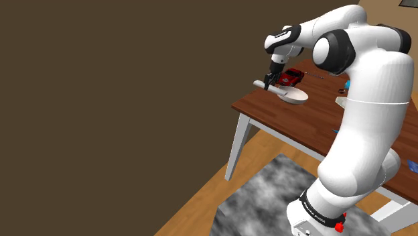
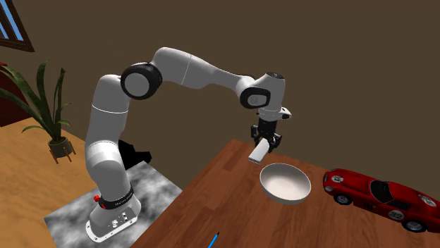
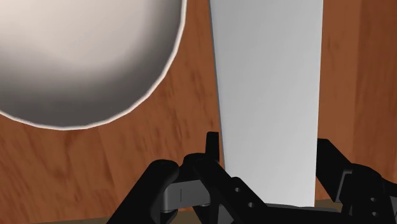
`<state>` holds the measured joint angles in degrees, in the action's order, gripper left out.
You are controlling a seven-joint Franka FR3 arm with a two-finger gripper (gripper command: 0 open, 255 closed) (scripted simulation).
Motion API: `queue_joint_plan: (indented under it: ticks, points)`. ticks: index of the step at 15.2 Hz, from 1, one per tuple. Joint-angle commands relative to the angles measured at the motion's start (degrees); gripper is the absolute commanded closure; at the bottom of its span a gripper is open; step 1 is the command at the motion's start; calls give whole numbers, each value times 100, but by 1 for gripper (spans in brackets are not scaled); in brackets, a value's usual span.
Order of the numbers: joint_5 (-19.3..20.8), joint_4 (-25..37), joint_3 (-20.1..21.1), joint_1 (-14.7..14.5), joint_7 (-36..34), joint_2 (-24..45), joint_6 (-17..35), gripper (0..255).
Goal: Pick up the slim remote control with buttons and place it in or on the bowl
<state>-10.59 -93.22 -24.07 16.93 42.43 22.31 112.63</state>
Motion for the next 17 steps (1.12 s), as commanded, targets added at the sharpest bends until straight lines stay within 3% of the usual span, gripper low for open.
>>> queue_joint_plan:
  ticks: [1, 9, 17]
  points:
    - [26, 91, -10, -7, -24, -48, -134, 255]
    - [93, 500, -41, 2, -77, -160, -643, 255]
    - [-153, 1117, -261, 836, 920, 298, -893, 255]
